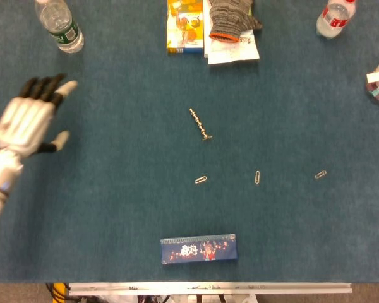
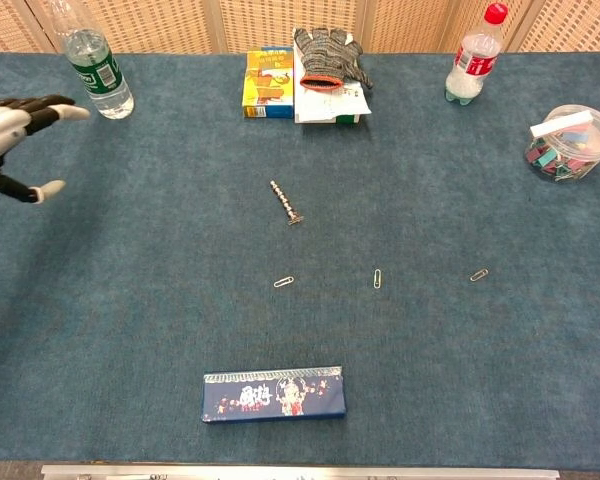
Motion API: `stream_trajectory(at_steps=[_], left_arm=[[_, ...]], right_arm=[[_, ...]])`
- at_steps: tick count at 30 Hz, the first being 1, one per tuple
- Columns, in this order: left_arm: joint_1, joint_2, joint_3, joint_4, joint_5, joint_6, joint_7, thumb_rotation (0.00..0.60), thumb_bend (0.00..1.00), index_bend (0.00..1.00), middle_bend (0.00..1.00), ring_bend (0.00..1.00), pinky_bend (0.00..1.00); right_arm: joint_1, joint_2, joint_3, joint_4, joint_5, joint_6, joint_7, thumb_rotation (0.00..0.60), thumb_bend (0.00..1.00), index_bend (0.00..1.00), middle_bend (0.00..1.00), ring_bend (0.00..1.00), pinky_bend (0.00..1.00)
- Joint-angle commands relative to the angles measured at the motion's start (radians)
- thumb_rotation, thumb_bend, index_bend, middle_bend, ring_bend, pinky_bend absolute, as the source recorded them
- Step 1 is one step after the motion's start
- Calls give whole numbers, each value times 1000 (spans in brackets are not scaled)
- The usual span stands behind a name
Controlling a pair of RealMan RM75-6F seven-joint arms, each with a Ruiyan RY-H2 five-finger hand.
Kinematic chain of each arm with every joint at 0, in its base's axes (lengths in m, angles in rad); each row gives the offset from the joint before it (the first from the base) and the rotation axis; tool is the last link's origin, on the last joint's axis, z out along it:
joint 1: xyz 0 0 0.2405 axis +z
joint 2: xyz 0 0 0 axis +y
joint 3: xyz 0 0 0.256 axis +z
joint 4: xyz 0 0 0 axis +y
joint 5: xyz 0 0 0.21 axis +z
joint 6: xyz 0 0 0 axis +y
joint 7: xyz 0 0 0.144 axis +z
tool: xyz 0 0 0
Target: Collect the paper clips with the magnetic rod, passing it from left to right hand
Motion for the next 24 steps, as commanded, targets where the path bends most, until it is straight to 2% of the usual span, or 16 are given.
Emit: stream_trajectory(at_steps=[1,7,13,18,24], left_arm=[[93,61,48,-8,55,80,-59,600,357,48,0,0,0],[222,95,73,25,87,194,-122,600,357,63,0,0,0],[326,96,78,59,94,279,-122,600,356,65,0,0,0],[383,97,62,70,95,320,-130,600,357,71,0,0,0],[413,114,39,82,94,321,-145,600,356,77,0,0,0]], right_arm=[[28,-24,0,16,-9,-26,-9,600,18,577,414,318,274],[80,-59,-2,43,-26,-77,-13,600,18,577,414,313,274],[130,-79,-11,64,-47,-133,-15,600,17,578,414,313,274],[180,-105,-22,90,-67,-192,-12,600,18,577,414,312,274],[249,-143,-37,130,-104,-266,-4,600,19,577,410,292,274]])
